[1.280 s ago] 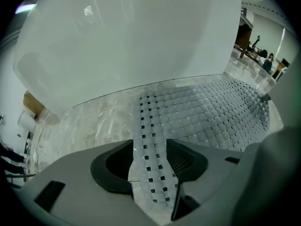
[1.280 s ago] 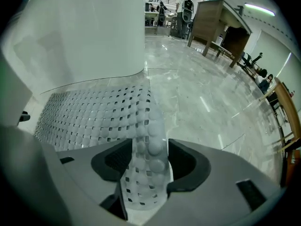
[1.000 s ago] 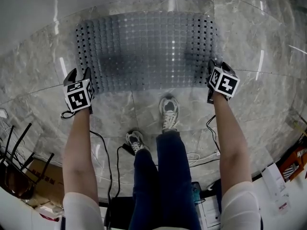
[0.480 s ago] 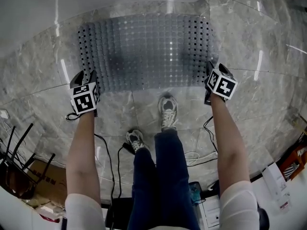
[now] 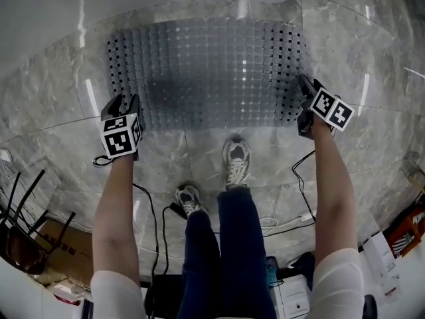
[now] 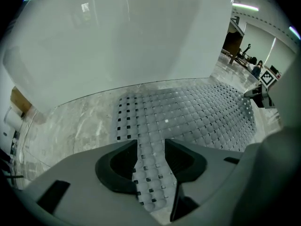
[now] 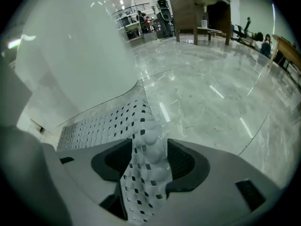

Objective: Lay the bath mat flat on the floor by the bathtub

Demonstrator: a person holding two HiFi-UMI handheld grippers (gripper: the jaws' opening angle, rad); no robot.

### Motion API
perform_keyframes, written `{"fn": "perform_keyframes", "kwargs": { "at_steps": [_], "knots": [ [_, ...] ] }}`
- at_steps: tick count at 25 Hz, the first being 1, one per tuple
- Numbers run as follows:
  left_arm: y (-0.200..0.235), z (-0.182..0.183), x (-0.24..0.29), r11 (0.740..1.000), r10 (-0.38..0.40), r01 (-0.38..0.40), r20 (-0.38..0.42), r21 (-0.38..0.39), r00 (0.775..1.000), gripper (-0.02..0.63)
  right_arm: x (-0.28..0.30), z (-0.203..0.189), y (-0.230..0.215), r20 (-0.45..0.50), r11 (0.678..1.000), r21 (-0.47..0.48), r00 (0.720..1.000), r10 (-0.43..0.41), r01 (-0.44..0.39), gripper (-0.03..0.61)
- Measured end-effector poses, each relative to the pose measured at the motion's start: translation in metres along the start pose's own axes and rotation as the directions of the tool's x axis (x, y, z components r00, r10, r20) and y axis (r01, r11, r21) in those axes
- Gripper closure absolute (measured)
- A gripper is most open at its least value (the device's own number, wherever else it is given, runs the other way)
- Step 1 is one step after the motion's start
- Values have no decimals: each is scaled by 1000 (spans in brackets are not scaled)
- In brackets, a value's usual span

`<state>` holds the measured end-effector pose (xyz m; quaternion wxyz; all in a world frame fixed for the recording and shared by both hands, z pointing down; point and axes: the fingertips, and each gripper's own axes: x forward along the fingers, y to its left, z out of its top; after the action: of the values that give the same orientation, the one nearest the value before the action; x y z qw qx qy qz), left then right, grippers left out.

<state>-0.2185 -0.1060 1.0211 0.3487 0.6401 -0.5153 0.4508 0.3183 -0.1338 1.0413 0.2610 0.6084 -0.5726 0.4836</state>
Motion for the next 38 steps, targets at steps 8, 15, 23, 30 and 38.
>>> {"fn": "perform_keyframes", "kwargs": {
  "at_steps": [8,15,23,30,38],
  "knots": [
    [-3,3,8,1000,7,-7,-15,-20,1000,420,0,25,10,68,997,-73,998,-4,9,426],
    [-19,12,7,1000,-14,14,3,-2,1000,423,-21,30,27,178,975,-212,984,-32,70,512],
    [-19,6,4,1000,-9,9,-9,18,1000,434,-11,20,27,147,788,-566,970,-192,242,511],
    [-1,3,15,999,7,-7,-10,41,1000,443,23,9,-6,11,750,-611,949,-314,255,511],
    [1,-3,34,999,0,1,-20,39,1000,450,53,-12,-6,-81,762,-619,950,-303,190,534]
  ]
}}
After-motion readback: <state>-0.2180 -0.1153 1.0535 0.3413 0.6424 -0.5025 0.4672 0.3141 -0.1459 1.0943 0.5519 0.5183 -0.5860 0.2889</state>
